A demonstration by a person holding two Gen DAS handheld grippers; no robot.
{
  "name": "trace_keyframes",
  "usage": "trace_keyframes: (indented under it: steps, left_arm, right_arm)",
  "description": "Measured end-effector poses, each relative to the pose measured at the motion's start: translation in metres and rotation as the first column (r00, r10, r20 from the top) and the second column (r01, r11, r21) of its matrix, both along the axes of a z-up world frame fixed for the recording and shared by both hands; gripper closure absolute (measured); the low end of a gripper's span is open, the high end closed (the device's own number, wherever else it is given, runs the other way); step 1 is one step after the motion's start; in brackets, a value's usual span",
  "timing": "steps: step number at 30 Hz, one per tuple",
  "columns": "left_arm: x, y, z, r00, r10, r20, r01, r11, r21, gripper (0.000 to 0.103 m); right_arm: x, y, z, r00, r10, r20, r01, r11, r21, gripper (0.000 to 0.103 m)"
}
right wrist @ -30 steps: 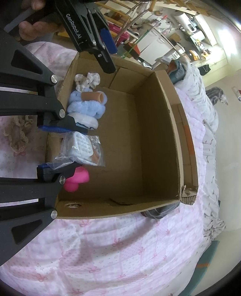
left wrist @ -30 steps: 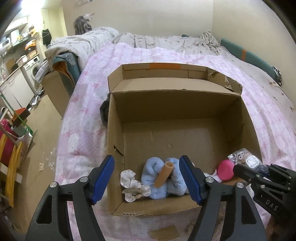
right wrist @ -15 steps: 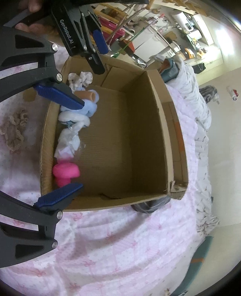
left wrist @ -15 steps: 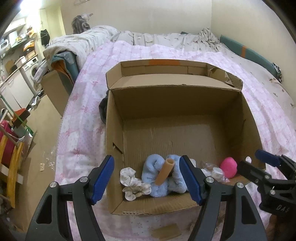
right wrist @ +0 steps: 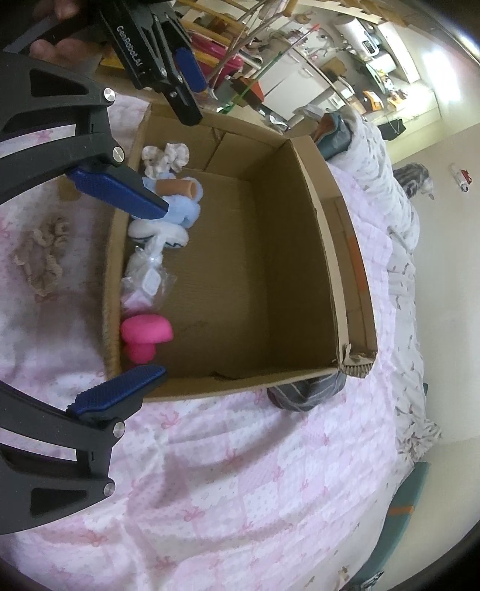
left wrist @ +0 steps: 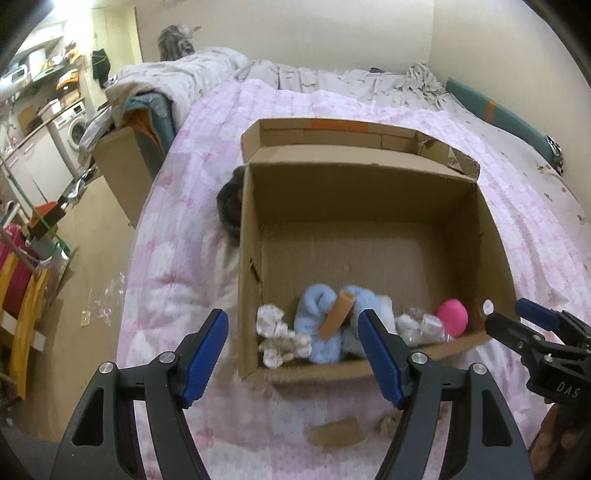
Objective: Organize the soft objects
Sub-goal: 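Move both open tools back down to the quilt in front of the box, then grasp the beige lace scrunchie with the right tool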
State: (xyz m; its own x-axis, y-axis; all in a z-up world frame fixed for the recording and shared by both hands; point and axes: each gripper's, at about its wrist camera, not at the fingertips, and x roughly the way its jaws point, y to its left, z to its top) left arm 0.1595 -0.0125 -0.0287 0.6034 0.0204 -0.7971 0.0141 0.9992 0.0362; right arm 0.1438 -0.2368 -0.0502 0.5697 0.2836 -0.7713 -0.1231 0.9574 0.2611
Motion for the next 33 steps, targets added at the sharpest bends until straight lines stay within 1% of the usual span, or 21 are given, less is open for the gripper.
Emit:
trace_keyframes:
  steps: [3,7,12,17,21,25,27,29,31,33]
  left_arm:
    - [-0.01,0.002,-0.001,1.0,0.013,0.0,-0.013,1.0,0.011,0.033]
    - [-0.024,0.006,0.001,1.0,0.013,0.005,-0.013,1.0,0.007,0.033]
    - [-0.039,0.014,-0.002,0.999,0.036,-0.022,-0.037,0.999,-0.032,0.033]
    - [-0.051,0.025,-0.009,0.996,0.075,-0.046,-0.077,0.996,-0.036,0.033]
    - [-0.057,0.033,-0.016,0.992,0.109,-0.065,-0.113,0.992,-0.06,0.033]
    - [-0.056,0.034,-0.027,0.988,0.119,-0.095,-0.123,0.992,-0.042,0.033]
    - [-0.052,0.032,-0.034,0.985,0.126,-0.116,-0.13,0.991,-0.024,0.033]
    - [-0.047,0.034,-0.04,0.98,0.143,-0.142,-0.147,0.989,-0.022,0.033]
    - [-0.044,0.038,-0.047,0.969,0.172,-0.175,-0.181,0.983,-0.039,0.033]
    - [-0.042,0.042,-0.052,0.962,0.178,-0.208,-0.196,0.978,-0.067,0.033]
  right_arm:
    - [-0.006,-0.001,-0.002,1.0,0.001,-0.021,-0.001,1.0,0.0,0.017]
    - [-0.014,-0.001,-0.001,1.0,0.001,-0.02,-0.001,1.0,-0.02,0.017]
    - [-0.03,-0.004,-0.003,0.999,-0.023,-0.041,0.023,1.0,0.013,0.017]
    - [-0.045,-0.004,-0.005,0.998,-0.024,-0.059,0.025,1.0,0.013,0.017]
    - [-0.052,-0.008,-0.008,0.997,-0.024,-0.078,0.026,0.999,0.027,0.017]
    - [-0.049,-0.011,-0.02,0.991,-0.037,-0.132,0.04,0.999,0.017,0.017]
    - [-0.043,-0.007,-0.035,0.978,-0.033,-0.205,0.037,0.999,0.012,0.017]
    - [-0.039,0.003,-0.054,0.96,-0.013,-0.279,0.008,1.0,-0.018,0.017]
    - [-0.038,0.019,-0.062,0.954,0.031,-0.299,-0.044,0.998,-0.035,0.017]
    - [-0.036,0.033,-0.065,0.95,0.074,-0.305,-0.089,0.995,-0.036,0.017]
